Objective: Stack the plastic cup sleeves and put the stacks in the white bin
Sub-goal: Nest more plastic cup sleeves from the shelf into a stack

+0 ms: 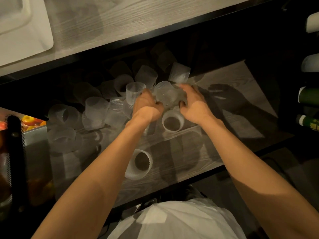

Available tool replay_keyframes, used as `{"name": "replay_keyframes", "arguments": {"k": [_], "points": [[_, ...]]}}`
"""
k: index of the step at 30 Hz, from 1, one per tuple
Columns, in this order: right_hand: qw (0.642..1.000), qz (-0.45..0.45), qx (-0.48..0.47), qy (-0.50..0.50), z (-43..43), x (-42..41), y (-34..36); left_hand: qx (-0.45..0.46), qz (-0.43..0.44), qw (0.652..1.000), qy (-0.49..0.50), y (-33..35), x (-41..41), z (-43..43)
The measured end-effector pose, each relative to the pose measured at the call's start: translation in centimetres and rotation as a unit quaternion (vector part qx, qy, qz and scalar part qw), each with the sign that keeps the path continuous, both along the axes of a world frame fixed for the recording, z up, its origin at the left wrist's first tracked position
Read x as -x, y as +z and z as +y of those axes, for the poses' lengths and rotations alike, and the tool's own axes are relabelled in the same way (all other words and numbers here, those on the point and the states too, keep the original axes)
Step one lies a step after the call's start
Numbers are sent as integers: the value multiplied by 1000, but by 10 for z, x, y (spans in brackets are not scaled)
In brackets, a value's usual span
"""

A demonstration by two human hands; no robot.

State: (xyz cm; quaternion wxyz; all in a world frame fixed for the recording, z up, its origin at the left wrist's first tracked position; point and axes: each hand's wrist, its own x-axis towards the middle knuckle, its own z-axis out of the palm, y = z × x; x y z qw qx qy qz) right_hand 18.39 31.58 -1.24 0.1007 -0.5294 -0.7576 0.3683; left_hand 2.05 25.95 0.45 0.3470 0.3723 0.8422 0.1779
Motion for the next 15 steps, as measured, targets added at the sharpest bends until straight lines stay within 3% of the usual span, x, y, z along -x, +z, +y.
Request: {"name": "replay_keyframes", "arguments": {"k": [4,9,15], "points": [[997,31,73,-3,14,21,1,-46,-12,999,-24,-1,-4,2],[995,86,21,-52,23,23,1,-112,-31,993,0,-2,-7,5],[995,54,74,-32,31,18,-16,-85,-33,996,-14,-5,-3,9]]}}
